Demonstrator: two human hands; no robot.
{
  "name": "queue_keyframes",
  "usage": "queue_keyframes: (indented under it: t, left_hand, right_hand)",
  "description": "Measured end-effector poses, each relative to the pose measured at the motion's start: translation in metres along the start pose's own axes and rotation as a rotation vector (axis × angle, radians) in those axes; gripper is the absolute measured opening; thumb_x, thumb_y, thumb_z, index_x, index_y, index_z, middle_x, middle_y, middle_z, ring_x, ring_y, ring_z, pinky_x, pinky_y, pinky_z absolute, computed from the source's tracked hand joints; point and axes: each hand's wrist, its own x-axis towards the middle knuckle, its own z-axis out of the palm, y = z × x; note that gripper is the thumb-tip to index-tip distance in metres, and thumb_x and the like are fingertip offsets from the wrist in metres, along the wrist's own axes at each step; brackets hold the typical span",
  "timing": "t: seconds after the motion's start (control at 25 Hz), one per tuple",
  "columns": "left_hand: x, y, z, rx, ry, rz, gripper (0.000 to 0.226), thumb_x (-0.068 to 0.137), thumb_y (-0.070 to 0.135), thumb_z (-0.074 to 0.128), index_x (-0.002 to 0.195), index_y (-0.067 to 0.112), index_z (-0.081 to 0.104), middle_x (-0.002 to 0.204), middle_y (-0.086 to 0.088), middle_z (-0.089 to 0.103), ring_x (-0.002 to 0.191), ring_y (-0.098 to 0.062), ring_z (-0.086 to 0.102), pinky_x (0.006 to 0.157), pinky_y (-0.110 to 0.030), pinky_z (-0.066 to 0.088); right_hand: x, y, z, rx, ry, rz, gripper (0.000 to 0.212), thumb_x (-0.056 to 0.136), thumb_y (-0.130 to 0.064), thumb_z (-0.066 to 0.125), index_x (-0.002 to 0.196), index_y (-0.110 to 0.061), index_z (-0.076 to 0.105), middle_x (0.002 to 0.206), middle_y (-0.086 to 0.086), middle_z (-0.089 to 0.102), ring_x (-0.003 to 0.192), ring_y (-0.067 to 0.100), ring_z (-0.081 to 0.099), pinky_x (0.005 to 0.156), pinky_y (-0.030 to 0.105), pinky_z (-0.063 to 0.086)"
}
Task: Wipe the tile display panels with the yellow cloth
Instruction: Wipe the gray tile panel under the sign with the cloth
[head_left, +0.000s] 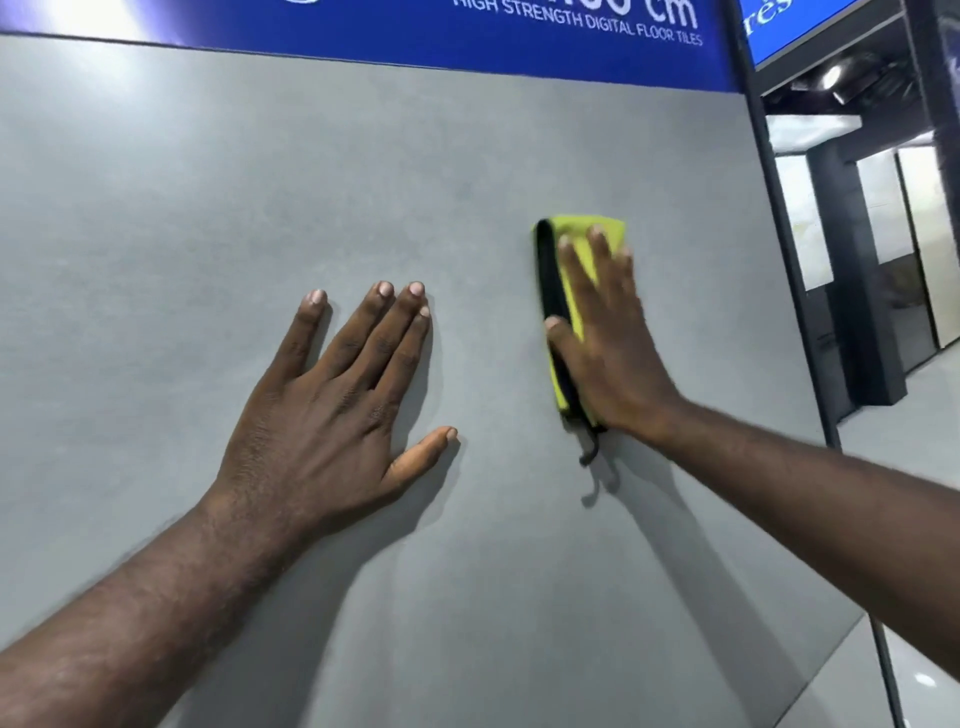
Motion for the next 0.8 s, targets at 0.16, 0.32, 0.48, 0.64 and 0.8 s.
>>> queue_keyframes:
  t: [0.16, 0.32, 0.48, 0.64, 0.8]
  left_hand:
    - [0.029, 0.031, 0.006, -0.007, 0.005, -0.019, 0.098, 0.103, 0.073, 0.034, 0.172, 0.004, 0.020, 0.181, -0.011, 0.012, 0.168, -0.029, 0.013, 0.133, -0.064, 0.012]
    - [0.041, 0.047, 0.010, 0.012, -0.011, -0.054, 0.099, 0.103, 0.072, 0.035, 0.171, 0.002, 0.020, 0.181, -0.011, 0.011, 0.168, -0.029, 0.012, 0.133, -0.065, 0.010]
    - [0.050, 0.054, 0.011, 0.015, -0.008, -0.051, 0.099, 0.103, 0.073, 0.033, 0.172, 0.003, 0.019, 0.181, -0.011, 0.010, 0.168, -0.027, 0.011, 0.134, -0.063, 0.010]
    - [0.054, 0.057, 0.013, 0.009, -0.009, -0.024, 0.097, 0.104, 0.072, 0.033, 0.172, 0.004, 0.019, 0.181, -0.009, 0.011, 0.168, -0.027, 0.012, 0.133, -0.064, 0.011]
    - [0.061, 0.060, 0.016, 0.009, 0.003, -0.009, 0.096, 0.105, 0.071, 0.031, 0.172, 0.004, 0.017, 0.181, -0.011, 0.010, 0.168, -0.028, 0.012, 0.133, -0.063, 0.010]
  right_hand:
    - [-0.021, 0.070, -0.010, -0.048, -0.063, -0.072, 0.074, 0.104, -0.052, 0.034, 0.168, -0.041, 0.000, 0.177, -0.009, -0.015, 0.163, 0.024, -0.020, 0.131, 0.060, 0.004]
    - [0.043, 0.086, -0.023, 0.043, 0.023, 0.169, 0.078, 0.100, -0.055, 0.030, 0.170, -0.036, 0.002, 0.176, -0.007, -0.019, 0.163, 0.028, -0.018, 0.131, 0.059, -0.001]
    - [-0.013, 0.099, -0.018, -0.015, -0.065, -0.197, 0.072, 0.106, -0.044, 0.042, 0.170, -0.035, 0.009, 0.176, -0.013, -0.015, 0.163, 0.023, -0.020, 0.130, 0.057, 0.002]
    - [0.033, 0.119, -0.027, 0.077, 0.080, 0.210, 0.077, 0.101, -0.050, 0.034, 0.170, -0.032, 0.008, 0.179, -0.001, -0.009, 0.164, 0.029, -0.015, 0.132, 0.056, -0.001]
    - [0.018, 0.093, -0.024, -0.012, -0.001, -0.048, 0.074, 0.106, -0.045, 0.038, 0.171, -0.033, 0.005, 0.178, -0.006, -0.013, 0.163, 0.027, -0.019, 0.131, 0.054, 0.000]
